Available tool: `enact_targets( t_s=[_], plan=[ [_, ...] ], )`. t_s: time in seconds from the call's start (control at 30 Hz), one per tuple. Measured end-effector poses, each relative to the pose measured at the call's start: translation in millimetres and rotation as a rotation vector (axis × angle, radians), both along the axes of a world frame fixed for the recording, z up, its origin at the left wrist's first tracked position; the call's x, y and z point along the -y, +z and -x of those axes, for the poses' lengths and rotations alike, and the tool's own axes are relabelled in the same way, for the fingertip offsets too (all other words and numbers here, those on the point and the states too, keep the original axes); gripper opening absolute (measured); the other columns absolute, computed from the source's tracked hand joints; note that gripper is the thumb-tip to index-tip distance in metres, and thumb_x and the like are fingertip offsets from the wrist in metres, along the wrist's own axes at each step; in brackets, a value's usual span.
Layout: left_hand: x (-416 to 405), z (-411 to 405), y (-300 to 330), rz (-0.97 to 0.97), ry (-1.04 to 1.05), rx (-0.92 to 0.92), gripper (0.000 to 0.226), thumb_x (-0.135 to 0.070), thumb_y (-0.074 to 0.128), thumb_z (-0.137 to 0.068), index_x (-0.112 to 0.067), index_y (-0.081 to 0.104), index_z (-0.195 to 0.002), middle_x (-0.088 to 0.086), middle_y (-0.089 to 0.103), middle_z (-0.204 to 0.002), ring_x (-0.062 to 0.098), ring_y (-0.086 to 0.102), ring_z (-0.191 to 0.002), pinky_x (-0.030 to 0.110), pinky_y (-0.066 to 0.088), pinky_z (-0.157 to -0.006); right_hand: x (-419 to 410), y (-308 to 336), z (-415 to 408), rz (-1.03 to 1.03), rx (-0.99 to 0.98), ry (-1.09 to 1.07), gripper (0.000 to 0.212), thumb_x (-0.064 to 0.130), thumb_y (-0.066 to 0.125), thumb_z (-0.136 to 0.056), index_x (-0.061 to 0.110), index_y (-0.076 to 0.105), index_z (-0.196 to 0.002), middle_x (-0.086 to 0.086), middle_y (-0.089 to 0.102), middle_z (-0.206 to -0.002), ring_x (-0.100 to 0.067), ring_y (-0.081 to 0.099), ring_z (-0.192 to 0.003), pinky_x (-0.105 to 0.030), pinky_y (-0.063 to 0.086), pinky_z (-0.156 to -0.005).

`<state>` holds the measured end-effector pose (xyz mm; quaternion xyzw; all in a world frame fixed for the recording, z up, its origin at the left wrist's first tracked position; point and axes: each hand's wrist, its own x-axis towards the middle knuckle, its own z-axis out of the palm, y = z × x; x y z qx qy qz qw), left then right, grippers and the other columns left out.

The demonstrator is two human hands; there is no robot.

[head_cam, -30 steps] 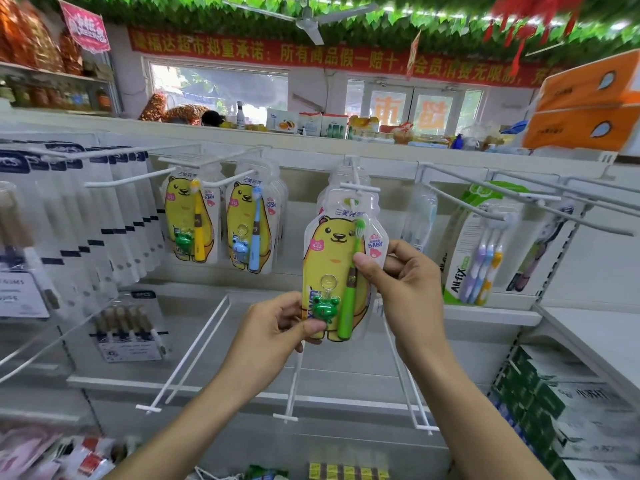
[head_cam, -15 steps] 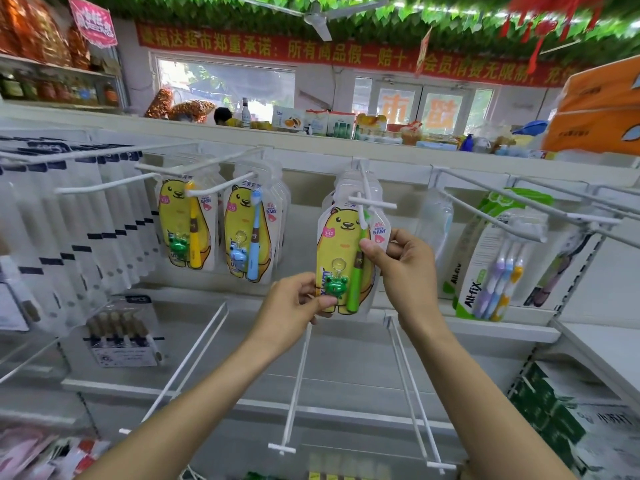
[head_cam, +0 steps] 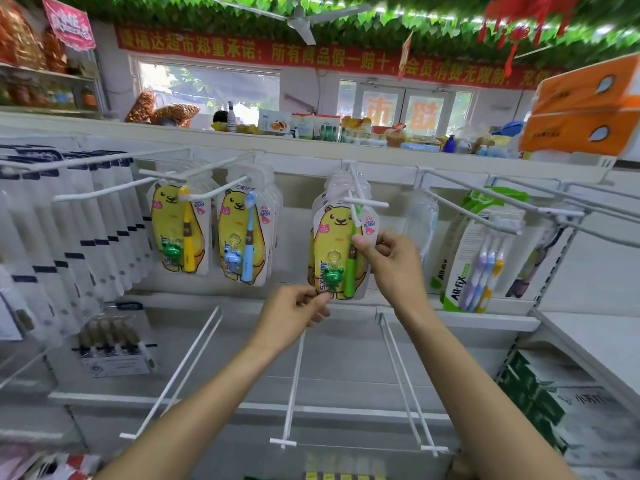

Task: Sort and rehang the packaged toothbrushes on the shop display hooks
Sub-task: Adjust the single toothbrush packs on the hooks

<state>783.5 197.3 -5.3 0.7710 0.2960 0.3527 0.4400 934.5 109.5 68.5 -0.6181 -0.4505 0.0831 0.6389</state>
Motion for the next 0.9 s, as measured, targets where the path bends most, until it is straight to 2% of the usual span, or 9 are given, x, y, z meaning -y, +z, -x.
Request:
enact_targets(
  t_s=[0.1,0.23,0.3,0.37,0.47,0.57,0.67,0.8,0.9],
  plan=[
    [1.3,16.1,-15.3,-0.102,0.016,-0.135,0.012,-0.028,0.067,-0.095,-0.022,0.077,-0.095,-0.008,0.077,-0.084,0.008,0.072,-0.079,0.038,0.059,-0.083,16.6,-18.0,-0.9,0.121,0.164,-0.144,0.017,0.026,0.073,-0.09,0.015,0.071,-0.103,0.006,0.074,-0.088,-0.006,0.069,-0.082,-0.032,0.059,-0.079],
    [15.7,37.5,-21.2,-0.292,0.045,-0.223,0.014,-0.03,0.069,-0.092,-0.033,0.074,-0.104,-0.023,0.071,-0.097,-0.005,0.065,-0.09,0.03,0.055,-0.089,52.0,-44.9,-0.3,0.271,0.353,-0.231,0.026,0.02,0.071,-0.091,0.012,0.067,-0.116,0.002,0.073,-0.098,-0.011,0.067,-0.087,-0.036,0.057,-0.086],
    [28.6,45.8,-18.6,-0.468,0.075,-0.282,0.017,-0.035,0.064,-0.094,-0.034,0.07,-0.111,-0.021,0.068,-0.108,0.002,0.062,-0.1,0.027,0.049,-0.088,73.1,-54.8,4.0,0.326,0.444,-0.239,0.028,0.02,0.069,-0.093,0.013,0.066,-0.12,0.001,0.071,-0.104,-0.012,0.066,-0.091,-0.036,0.055,-0.088],
    [39.5,49.5,-19.0,-0.627,0.067,-0.303,0.031,-0.041,0.056,-0.093,-0.03,0.067,-0.119,-0.012,0.067,-0.12,0.013,0.06,-0.112,0.031,0.045,-0.093,96.1,-64.2,8.8,0.361,0.549,-0.268,0.029,0.021,0.068,-0.093,0.014,0.065,-0.121,-0.001,0.069,-0.11,-0.015,0.064,-0.098,-0.036,0.052,-0.089],
    [54.2,46.2,-23.3,-0.737,-0.002,-0.36,0.049,-0.045,0.052,-0.089,-0.026,0.054,-0.134,-0.005,0.061,-0.131,0.021,0.055,-0.119,0.039,0.047,-0.098,132.7,-76.8,14.8,0.436,0.688,-0.295,0.035,0.024,0.068,-0.093,0.016,0.063,-0.127,-0.002,0.067,-0.122,-0.02,0.062,-0.111,-0.038,0.051,-0.093],
    [74.9,35.9,-25.8,-0.873,-0.07,-0.401,0.056,-0.047,0.055,-0.087,-0.024,0.047,-0.138,-0.001,0.056,-0.135,0.024,0.052,-0.122,0.045,0.048,-0.099,169.0,-87.5,16.7,0.512,0.808,-0.321,0.041,0.026,0.069,-0.092,0.016,0.059,-0.13,-0.002,0.063,-0.128,-0.024,0.06,-0.116,-0.039,0.052,-0.093],
    [101.1,24.1,-26.6,-0.942,-0.13,-0.382,0.058,-0.045,0.063,-0.087,-0.023,0.048,-0.139,-0.002,0.052,-0.139,0.022,0.047,-0.127,0.042,0.042,-0.103,203.4,-95.5,17.1,0.548,0.878,-0.371,0.044,0.026,0.072,-0.089,0.015,0.059,-0.129,-0.002,0.061,-0.129,-0.025,0.059,-0.116,-0.039,0.052,-0.095],
    [137.8,0.7,-27.9,-0.955,-0.225,-0.317,0.059,-0.048,0.054,-0.084,-0.022,0.05,-0.137,-0.004,0.053,-0.137,0.022,0.046,-0.128,0.041,0.042,-0.101,249.6,-101.5,13.4,0.581,0.889,-0.447,0.048,0.028,0.072,-0.089,0.015,0.057,-0.132,-0.003,0.059,-0.132,-0.024,0.056,-0.12,-0.039,0.048,-0.099],
    [167.3,-19.3,-30.4,-0.987,-0.295,-0.307,0.058,-0.048,0.056,-0.085,-0.021,0.05,-0.136,-0.003,0.053,-0.135,0.022,0.045,-0.127,0.04,0.042,-0.102,285.4,-106.4,5.5,0.629,0.86,-0.488,0.052,0.031,0.071,-0.09,0.015,0.054,-0.136,-0.003,0.057,-0.135,-0.023,0.053,-0.124,-0.038,0.046,-0.102]
  ],
)
